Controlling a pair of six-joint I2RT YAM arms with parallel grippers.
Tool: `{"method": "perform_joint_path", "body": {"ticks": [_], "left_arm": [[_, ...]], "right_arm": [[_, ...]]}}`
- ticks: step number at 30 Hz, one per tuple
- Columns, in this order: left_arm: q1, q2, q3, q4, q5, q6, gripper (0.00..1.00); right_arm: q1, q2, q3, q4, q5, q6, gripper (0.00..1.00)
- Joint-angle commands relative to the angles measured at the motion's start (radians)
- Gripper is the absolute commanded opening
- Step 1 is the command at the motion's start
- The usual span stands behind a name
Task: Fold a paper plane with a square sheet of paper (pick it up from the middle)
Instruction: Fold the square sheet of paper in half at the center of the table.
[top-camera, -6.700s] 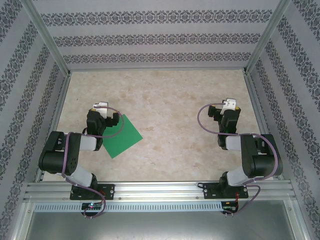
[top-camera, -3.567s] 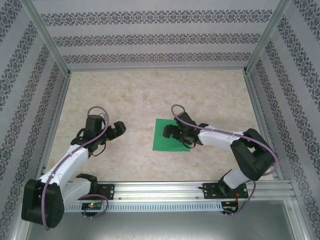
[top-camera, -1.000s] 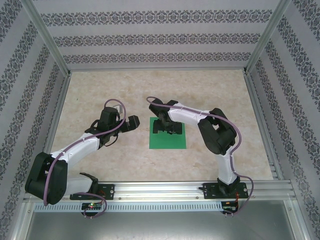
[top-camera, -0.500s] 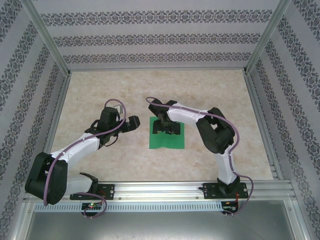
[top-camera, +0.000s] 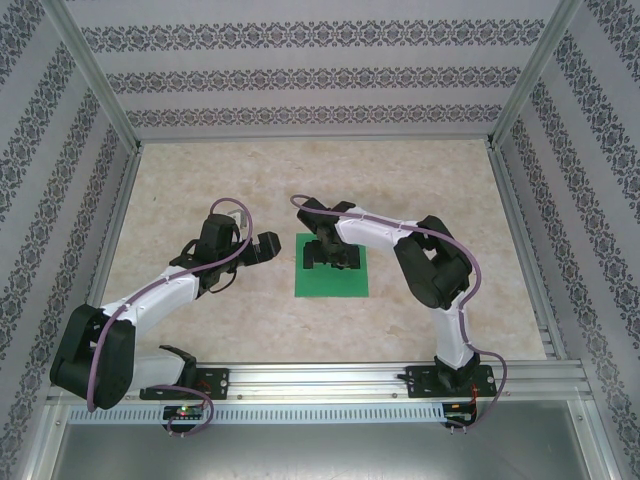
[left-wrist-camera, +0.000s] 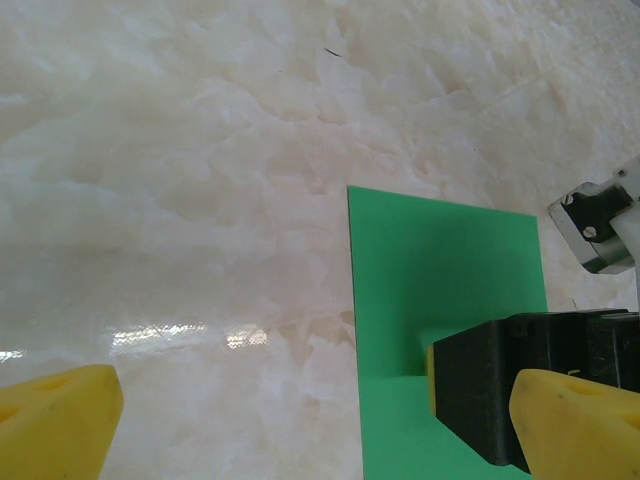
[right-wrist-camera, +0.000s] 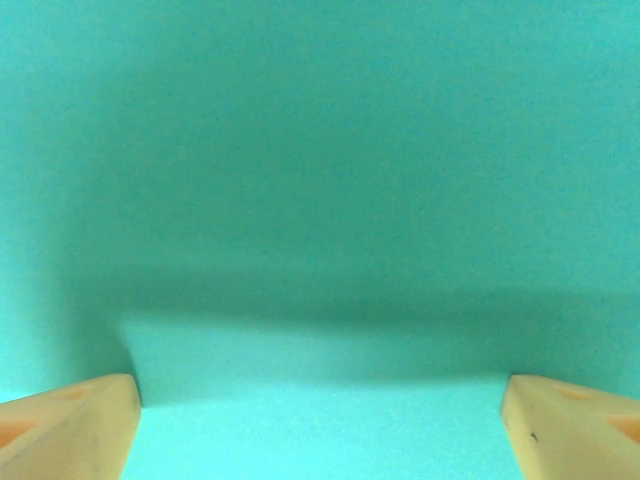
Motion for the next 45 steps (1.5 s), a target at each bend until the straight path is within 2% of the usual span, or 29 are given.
{"method": "perform_joint_path", "body": {"ticks": [1,6,20,29,32,37,39,43,45], "left_arm": [[0.010,0.003,0.014,-0.009,0.021,0.022,1.00],[0.011,0.004,0.014,-0.009,0.024,0.022,1.00],[0.011,-0.010,0.014,-0.028,0.028,0.039,1.00],[0.010,0.006,0.023,-0.020,0.035,0.037,1.00],[0.011,0.006,0.023,-0.022,0.036,0.037,1.00],[0.011,0.002,0.023,-0.029,0.032,0.033,1.00],[0.011,-0.002,0.023,-0.032,0.029,0.032,1.00],[0.011,-0.022,0.021,-0.039,0.010,0.024,1.00],[0.010,-0.037,0.023,-0.051,-0.008,0.024,1.00]], "right_arm": [[0.007,-0.014,0.051,-0.043,0.012,-0.032,0.98],[-0.001,-0.025,0.094,-0.056,0.059,-0.064,0.98],[-0.019,0.113,0.060,-0.007,-0.029,-0.107,0.98],[-0.020,0.084,0.049,-0.001,-0.022,-0.095,0.86],[-0.020,0.049,0.059,0.000,-0.014,-0.094,0.78],[-0.020,-0.020,0.077,0.011,-0.035,-0.093,0.57],[-0.021,-0.053,0.080,0.023,-0.051,-0.086,0.53],[-0.020,-0.125,0.068,0.084,-0.117,-0.067,0.44],[-0.024,-0.160,0.052,0.134,-0.172,-0.044,0.33]]}}
